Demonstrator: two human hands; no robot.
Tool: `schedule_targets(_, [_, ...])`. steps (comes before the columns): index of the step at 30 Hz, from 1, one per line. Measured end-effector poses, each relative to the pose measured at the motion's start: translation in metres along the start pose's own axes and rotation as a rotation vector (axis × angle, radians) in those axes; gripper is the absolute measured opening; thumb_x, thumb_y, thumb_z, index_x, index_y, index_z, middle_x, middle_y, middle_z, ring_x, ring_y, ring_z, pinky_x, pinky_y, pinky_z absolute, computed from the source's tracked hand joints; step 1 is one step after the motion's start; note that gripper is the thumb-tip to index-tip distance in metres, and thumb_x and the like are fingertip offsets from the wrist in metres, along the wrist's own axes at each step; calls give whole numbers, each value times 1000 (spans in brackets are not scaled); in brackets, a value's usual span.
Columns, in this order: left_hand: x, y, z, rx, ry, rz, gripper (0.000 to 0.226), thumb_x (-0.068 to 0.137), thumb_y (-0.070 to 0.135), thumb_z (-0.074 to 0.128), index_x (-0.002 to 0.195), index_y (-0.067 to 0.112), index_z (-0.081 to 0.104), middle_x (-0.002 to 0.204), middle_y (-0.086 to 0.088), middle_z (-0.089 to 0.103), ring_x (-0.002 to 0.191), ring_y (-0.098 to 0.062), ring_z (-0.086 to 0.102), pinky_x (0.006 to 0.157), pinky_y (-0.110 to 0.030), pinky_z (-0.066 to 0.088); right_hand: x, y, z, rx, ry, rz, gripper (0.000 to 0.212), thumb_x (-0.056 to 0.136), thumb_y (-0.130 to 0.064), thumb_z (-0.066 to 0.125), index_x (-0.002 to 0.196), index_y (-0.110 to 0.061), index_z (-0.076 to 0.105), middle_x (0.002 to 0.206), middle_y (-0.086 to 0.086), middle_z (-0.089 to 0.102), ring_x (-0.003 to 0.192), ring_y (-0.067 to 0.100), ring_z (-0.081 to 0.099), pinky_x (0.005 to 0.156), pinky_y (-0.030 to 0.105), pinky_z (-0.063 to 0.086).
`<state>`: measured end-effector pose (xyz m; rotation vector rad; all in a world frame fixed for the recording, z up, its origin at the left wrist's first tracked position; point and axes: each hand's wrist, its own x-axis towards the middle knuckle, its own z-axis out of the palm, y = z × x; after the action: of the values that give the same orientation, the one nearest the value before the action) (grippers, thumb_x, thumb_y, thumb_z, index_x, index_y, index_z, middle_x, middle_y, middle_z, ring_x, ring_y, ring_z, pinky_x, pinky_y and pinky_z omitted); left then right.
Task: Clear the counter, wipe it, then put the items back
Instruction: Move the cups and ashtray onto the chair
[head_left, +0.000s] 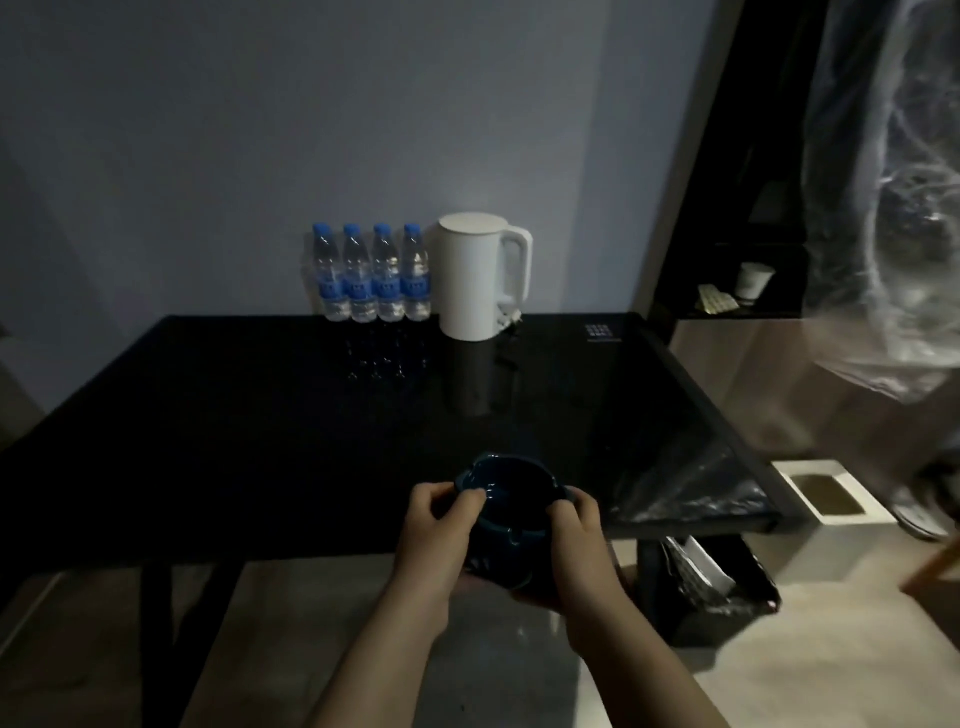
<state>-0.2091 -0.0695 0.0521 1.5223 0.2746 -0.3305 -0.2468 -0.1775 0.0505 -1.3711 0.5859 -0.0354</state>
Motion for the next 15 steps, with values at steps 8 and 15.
schedule_targets(8, [-34, -40, 98, 77, -150, -122, 21, 90, 26, 58, 109, 19, 50, 98, -5, 56, 85, -22, 59, 64, -38, 57, -15, 26, -110, 127, 212, 43, 23, 97, -24, 35, 120, -24, 34, 106, 8, 52, 95, 29, 56, 62, 39, 54])
schedule_targets(15, [-53, -76, 270, 148, -312, -157, 24, 90, 24, 59, 112, 20, 50, 110, -8, 55, 97, -27, 58, 54, -35, 54, -4, 12, -283, 182, 361, 36, 23, 97, -19, 37, 120, -19, 34, 111, 13, 50, 86, 24, 54, 66, 40, 54])
